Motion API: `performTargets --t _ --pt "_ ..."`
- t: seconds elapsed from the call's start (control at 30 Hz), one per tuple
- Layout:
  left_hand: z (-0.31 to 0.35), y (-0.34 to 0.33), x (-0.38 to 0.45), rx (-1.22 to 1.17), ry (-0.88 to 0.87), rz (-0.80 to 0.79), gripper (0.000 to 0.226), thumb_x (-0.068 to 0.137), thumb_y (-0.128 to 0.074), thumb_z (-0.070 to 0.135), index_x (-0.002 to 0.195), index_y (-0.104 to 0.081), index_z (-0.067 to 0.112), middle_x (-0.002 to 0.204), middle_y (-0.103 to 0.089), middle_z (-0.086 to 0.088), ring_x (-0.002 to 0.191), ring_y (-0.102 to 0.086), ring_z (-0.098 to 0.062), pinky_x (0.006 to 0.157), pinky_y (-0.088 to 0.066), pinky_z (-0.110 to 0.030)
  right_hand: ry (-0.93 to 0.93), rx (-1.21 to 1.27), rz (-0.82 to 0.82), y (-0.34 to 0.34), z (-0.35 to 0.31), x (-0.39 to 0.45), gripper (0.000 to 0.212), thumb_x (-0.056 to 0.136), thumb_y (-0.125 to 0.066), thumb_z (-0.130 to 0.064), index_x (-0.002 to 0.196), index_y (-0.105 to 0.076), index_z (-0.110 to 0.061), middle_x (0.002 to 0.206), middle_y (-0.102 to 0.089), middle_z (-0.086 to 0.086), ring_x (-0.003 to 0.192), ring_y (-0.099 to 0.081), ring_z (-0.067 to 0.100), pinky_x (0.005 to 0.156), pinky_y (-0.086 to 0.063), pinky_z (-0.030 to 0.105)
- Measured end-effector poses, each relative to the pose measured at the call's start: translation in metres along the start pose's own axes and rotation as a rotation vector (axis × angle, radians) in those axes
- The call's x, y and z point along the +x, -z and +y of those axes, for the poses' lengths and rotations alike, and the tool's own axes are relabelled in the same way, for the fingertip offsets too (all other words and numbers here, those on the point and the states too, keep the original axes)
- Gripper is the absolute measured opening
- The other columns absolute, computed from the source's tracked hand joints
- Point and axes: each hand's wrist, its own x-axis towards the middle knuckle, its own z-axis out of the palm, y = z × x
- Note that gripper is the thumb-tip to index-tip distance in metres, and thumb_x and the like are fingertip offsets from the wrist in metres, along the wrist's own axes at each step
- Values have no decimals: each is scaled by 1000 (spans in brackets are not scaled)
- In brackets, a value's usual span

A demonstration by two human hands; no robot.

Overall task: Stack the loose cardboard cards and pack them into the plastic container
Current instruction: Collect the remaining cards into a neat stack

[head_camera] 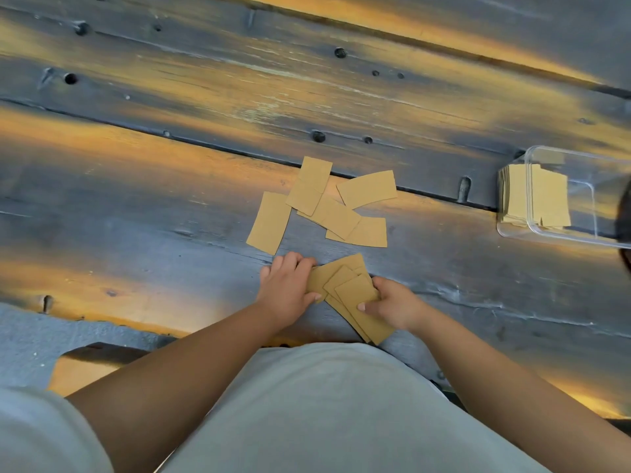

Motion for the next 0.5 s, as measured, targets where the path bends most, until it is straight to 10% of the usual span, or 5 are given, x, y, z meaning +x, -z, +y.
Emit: performTargets --t 0.17,0.5 --pt "0 3 11 -59 47 -43 47 80 -69 47 119 -48 31 112 -45 5 107 -35 -18 79 -23 -34 15 -182 74 18 14 -8 25 86 -69 -25 104 -51 -26 90 -58 -11 87 -55 14 59 -37 16" --pt "-11 22 11 -303 18 -87 26 94 -54 16 119 -49 17 108 -58 -3 100 -47 -23 73 -36 -34 297 -520 299 61 5 -39 16 88 -64 -29 88 -47 -26 85 -55 -6 79 -54 19 60 -39 34"
